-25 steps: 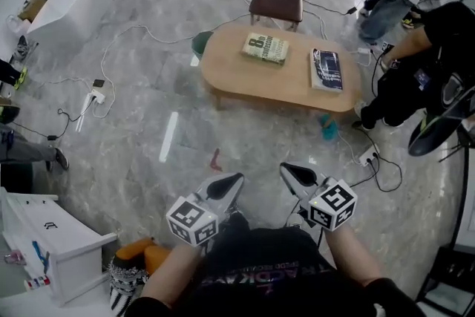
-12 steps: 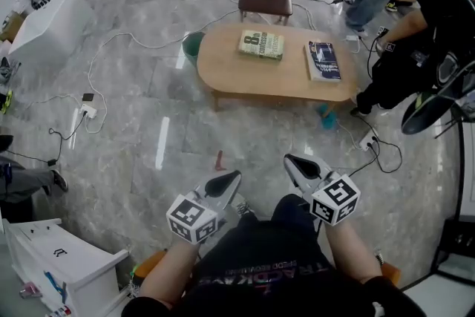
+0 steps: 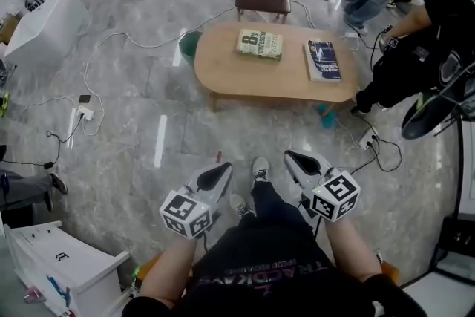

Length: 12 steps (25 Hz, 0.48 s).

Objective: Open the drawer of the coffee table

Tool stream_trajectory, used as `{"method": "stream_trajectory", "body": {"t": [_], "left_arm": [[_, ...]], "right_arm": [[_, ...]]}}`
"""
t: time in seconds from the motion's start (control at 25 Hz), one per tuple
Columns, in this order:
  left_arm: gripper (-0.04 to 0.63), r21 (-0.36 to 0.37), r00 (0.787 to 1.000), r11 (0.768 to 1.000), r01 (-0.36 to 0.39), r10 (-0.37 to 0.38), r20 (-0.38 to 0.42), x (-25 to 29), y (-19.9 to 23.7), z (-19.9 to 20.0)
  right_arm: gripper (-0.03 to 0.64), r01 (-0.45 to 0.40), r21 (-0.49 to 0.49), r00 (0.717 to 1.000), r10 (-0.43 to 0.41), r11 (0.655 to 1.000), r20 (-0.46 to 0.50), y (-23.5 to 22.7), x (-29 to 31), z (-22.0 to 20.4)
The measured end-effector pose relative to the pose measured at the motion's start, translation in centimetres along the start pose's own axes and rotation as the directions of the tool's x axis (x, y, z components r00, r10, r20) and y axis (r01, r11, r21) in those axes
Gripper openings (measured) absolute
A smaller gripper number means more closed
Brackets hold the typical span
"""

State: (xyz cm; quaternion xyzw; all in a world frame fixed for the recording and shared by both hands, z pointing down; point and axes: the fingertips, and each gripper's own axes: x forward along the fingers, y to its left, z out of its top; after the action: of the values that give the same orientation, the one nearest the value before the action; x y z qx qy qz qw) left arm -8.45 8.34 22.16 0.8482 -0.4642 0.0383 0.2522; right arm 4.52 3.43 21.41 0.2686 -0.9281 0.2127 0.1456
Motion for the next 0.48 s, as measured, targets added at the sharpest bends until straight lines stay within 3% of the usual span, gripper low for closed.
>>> {"method": "stream_trajectory", "body": {"t": [0.48], "left_arm": [[0.006,0.048,0.997,0.996,-0.079,0.080,-0.019,7.0,6.3,3.8]], "right_arm": [[0.002,-0.039,0.002,0.999,0.039,0.999,-0.033,-8.1,6.5,3.4]]}}
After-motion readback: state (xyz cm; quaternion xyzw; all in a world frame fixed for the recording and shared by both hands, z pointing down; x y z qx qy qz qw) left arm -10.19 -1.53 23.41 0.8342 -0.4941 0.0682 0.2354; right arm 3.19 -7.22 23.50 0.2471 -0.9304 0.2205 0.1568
